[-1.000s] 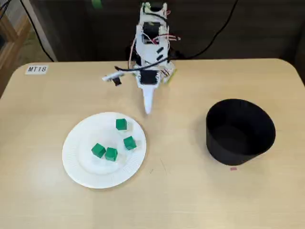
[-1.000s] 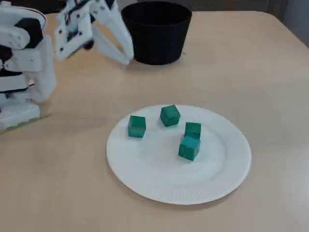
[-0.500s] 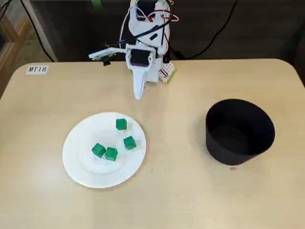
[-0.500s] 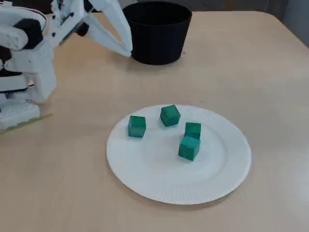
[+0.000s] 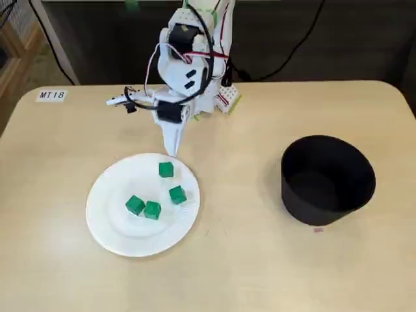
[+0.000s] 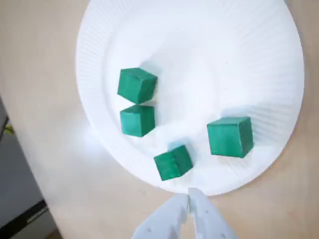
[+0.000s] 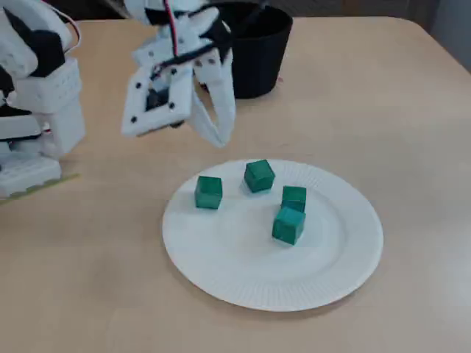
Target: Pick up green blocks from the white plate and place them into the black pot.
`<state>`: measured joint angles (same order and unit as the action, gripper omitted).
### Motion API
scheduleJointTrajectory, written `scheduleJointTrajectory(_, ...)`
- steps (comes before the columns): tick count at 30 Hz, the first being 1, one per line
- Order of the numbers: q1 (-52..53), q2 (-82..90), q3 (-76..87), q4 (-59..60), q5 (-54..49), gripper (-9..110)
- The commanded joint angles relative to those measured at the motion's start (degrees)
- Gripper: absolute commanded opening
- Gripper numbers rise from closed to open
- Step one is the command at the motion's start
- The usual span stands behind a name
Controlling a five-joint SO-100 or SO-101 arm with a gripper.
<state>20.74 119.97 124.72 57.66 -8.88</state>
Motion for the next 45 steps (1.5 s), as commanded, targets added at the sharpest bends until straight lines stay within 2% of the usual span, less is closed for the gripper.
scheduleJointTrajectory(1, 1.32, -6.50, -8.70, 0.26, 0.09, -2)
scheduleJointTrajectory(5, 3.69, -11.25, -14.85, 2.29, 0.62, -1)
scheduleJointTrajectory(11, 6.33, -15.64, -20.21, 4.31, -1.67, 18)
scheduleJointTrajectory(19, 7.56, -26.46, -27.77, 7.73, -2.20, 28)
scheduleJointTrajectory(29, 7.91, -39.46, -41.31, 14.15, 2.90, 27)
scheduleJointTrajectory(45, 6.50, -47.99, -44.65, 11.69, 7.47, 26)
